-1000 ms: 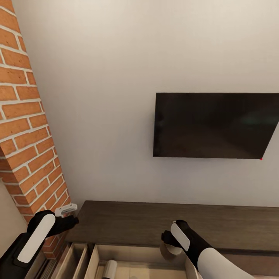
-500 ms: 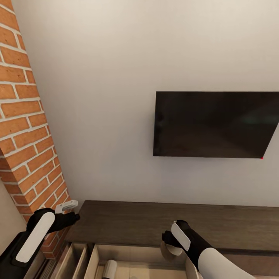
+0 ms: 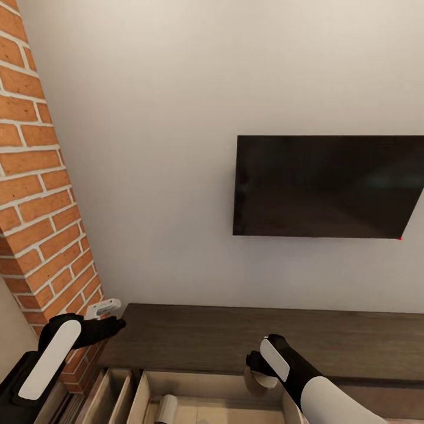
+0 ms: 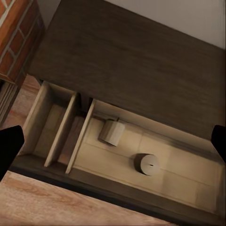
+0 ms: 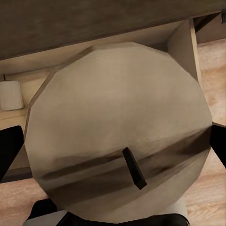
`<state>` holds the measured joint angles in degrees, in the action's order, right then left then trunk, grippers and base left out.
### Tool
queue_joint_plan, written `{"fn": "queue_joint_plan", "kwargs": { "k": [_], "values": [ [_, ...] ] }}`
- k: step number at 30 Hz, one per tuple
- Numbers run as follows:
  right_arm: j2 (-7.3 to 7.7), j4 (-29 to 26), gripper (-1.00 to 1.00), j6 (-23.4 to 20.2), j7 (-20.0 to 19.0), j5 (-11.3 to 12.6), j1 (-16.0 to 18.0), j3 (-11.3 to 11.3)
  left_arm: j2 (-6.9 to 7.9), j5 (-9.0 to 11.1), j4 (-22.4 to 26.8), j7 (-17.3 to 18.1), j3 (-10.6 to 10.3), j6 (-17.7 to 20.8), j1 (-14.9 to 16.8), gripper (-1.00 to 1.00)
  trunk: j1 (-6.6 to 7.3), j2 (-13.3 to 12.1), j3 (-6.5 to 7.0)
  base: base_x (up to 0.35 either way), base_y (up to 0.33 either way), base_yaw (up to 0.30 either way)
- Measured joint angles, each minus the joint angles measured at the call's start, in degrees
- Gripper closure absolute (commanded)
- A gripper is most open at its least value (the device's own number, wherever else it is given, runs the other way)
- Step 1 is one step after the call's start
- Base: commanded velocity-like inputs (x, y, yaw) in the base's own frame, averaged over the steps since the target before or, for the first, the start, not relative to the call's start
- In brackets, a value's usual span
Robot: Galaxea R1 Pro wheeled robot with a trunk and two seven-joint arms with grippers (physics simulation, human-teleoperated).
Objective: Place each of the two pumpkins and all three candles from the living room inside a cabinet in the living room (use any cabinet), then make sure every cabinet is closed, and position the cauldron so it is next to a table in the living room.
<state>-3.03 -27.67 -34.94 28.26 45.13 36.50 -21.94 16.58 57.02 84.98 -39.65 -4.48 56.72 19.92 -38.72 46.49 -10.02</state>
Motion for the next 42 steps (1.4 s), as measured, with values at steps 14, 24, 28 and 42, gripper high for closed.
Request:
{"fn": "queue_joint_plan", "kwargs": {
  "k": [14,24,28,42],
  "values": [
    [-0.15,0.07,1.00,0.04,0.18,-0.04,0.00,-0.02,0.12,2.76,0.05,0.00,0.00,0.04,0.01,-1.00,-3.08,5.62,-2.52,0.000,0.000,0.000],
    [-0.34,0.64,1.00,0.00,2.56,-0.76,0.00,-0.20,1.27,18.03,0.20,0.00,-0.32,0.19,-0.18,-1.00,-5.28,9.64,-4.32,0.000,0.000,0.000],
    [-0.38,0.78,1.00,-0.03,4.21,-0.86,0.00,-0.29,1.58,22.67,0.22,0.00,-0.30,0.19,-0.19,-1.00,-6.16,11.25,-5.04,0.000,0.000,0.000],
    [-0.69,0.77,1.00,-2.36,5.74,-0.82,0.00,-0.43,1.93,31.88,0.23,0.00,-0.37,0.21,-0.20,-1.00,-9.23,16.87,-7.56,0.000,0.000,0.000]
  ]
}}
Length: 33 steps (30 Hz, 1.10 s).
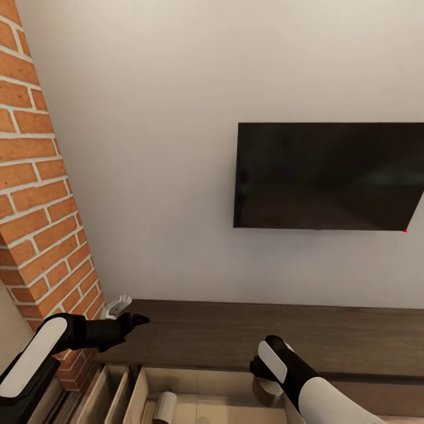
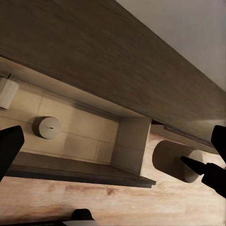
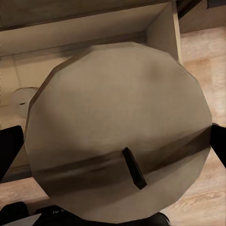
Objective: Place each of the two pumpkins and all three candles from the living room inside a cabinet in the living room (use any cabinet), then make sure every cabinet is closed, and position the cauldron so it is next to a table in the living room.
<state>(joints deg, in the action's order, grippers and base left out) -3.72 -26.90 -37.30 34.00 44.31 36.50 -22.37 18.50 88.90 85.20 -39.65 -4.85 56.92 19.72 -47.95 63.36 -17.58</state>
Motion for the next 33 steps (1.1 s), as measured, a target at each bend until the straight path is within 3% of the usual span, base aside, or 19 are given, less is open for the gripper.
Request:
{"fn": "queue_joint_plan", "kwargs": {
  "k": [18,23,33],
  "values": [
    [-0.09,-0.09,1.00,-0.02,-0.24,0.65,0.00,0.07,-0.17,0.24,-0.04,0.02,-0.49,-0.02,0.00,-1.00,-3.96,7.22,-3.24,0.000,0.000,0.000],
    [-0.08,-0.01,1.00,0.03,-0.27,0.78,0.00,0.17,-0.18,1.75,-0.08,0.00,-0.84,-0.03,0.00,-1.00,-5.06,9.23,-4.13,0.000,0.000,0.000],
    [-0.09,-0.09,1.00,-0.03,-0.60,0.82,0.00,0.19,-0.21,2.30,-0.09,-0.17,-2.53,-0.03,0.00,-1.00,-7.28,13.24,-5.93,-0.068,0.000,0.000]
  ]
}}
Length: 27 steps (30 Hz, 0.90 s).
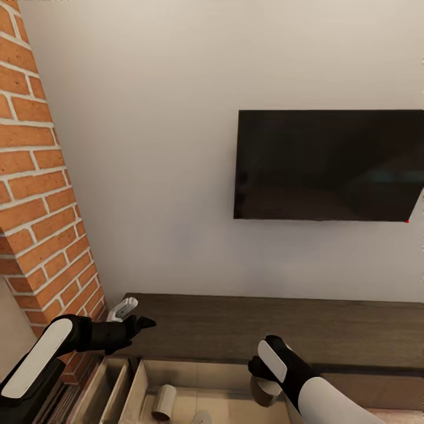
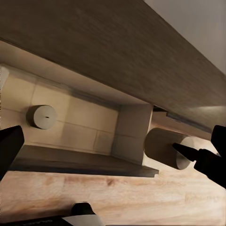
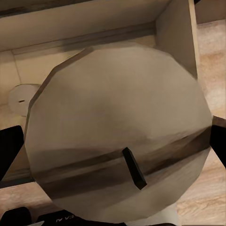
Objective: Place each of the two pumpkins and all three candles from the living room inside a cabinet in the living room (use any cabinet), then make sure every cabinet is closed, and position the cauldron so it is next to a table in the living room.
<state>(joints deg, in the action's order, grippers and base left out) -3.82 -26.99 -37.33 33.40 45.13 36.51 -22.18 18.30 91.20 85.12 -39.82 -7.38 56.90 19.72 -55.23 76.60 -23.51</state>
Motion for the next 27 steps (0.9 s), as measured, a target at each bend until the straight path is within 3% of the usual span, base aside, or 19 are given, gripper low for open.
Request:
{"fn": "queue_joint_plan", "kwargs": {
  "k": [3,6,13,15,20,27],
  "values": [
    [-0.07,-0.12,1.00,-0.09,-0.01,-0.09,0.00,0.00,0.03,0.24,0.00,-0.01,0.05,0.00,0.00,-1.00,-0.64,1.21,-0.54,-0.064,0.000,0.000],
    [-0.09,-0.16,1.00,-0.19,0.03,-0.28,0.00,-0.05,0.08,1.98,0.00,-0.01,0.04,0.00,0.00,-1.00,-1.29,2.41,-1.08,-0.010,0.000,0.000],
    [-0.07,-0.18,1.00,-0.20,-0.19,-0.24,0.00,-0.09,0.12,2.62,0.00,-0.01,0.13,0.01,0.00,-1.00,-2.83,5.22,-2.34,-0.001,0.000,0.000],
    [-0.08,-0.18,1.00,-0.20,-0.23,-0.26,0.00,-0.09,0.12,3.23,0.00,-0.01,0.14,0.01,0.00,-1.00,-3.27,6.02,-2.69,0.000,0.000,0.000],
    [-0.15,-0.30,1.00,-0.19,-0.20,-0.52,0.00,-0.15,0.19,6.97,0.00,-0.01,0.07,0.01,0.00,-1.00,-4.37,8.03,-3.59,0.000,0.000,0.000],
    [-0.43,-0.43,1.00,-0.20,-0.25,-0.78,0.00,-0.18,0.21,7.90,0.00,-0.01,0.13,0.02,0.00,-1.00,-5.91,10.84,-4.85,0.000,0.000,0.000]
  ]
}}
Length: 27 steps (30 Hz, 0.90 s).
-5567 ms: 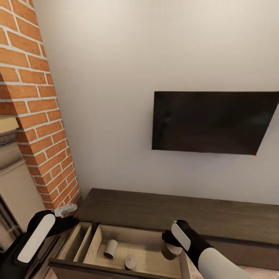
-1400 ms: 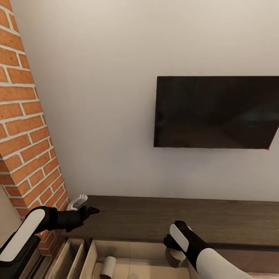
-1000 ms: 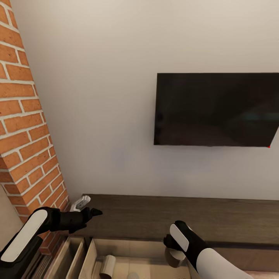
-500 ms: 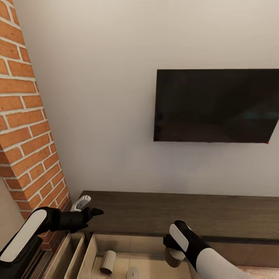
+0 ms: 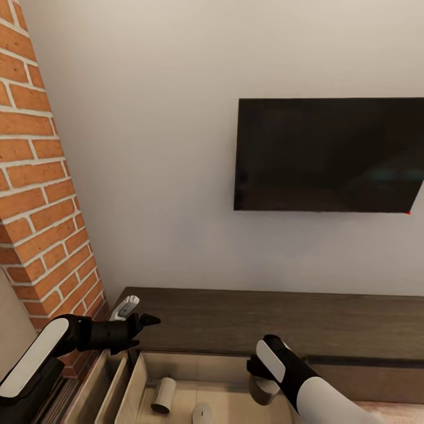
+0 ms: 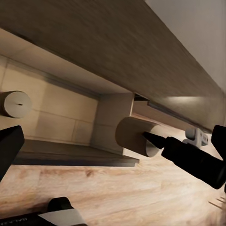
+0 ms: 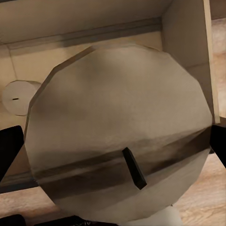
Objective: Place each of the two pumpkins and all three candles from the living room inside a cabinet in the living room (use any cabinet), then make sure every cabinet is closed, and position the cauldron so it is next to a table in the living room.
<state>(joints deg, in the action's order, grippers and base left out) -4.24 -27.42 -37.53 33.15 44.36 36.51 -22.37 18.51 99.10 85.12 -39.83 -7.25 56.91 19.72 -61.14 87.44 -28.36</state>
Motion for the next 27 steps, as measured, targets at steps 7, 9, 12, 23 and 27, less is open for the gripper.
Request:
{"fn": "queue_joint_plan", "kwargs": {
  "k": [7,9,12,23,27],
  "values": [
    [-0.02,0.04,1.00,-0.01,0.01,-0.08,0.00,-0.04,0.00,1.34,0.00,0.13,0.49,0.01,0.00,-1.00,-1.54,2.81,-1.26,0.000,0.000,0.000],
    [-0.02,0.07,1.00,0.00,-0.01,-0.10,0.00,-0.07,0.03,4.50,0.00,0.12,0.23,0.05,0.00,-1.00,-1.98,3.61,-1.62,0.000,0.000,0.000],
    [-0.02,0.08,1.00,-0.01,0.03,-0.11,0.00,-0.08,0.37,8.24,0.00,0.10,-0.02,0.09,0.00,-1.00,-2.64,4.81,-2.16,0.000,0.000,0.000],
    [-0.05,-0.04,1.00,0.08,0.07,-0.19,0.00,-0.09,3.85,19.87,0.75,0.24,-0.34,0.55,-0.05,-1.00,-5.05,9.23,-4.13,0.000,0.000,0.000],
    [-0.06,-0.08,1.00,0.07,0.07,-0.22,0.00,-0.09,4.43,23.48,1.83,0.25,-0.35,0.61,-0.07,-1.00,-5.93,10.83,-4.85,0.000,0.000,0.000]
  ]
}}
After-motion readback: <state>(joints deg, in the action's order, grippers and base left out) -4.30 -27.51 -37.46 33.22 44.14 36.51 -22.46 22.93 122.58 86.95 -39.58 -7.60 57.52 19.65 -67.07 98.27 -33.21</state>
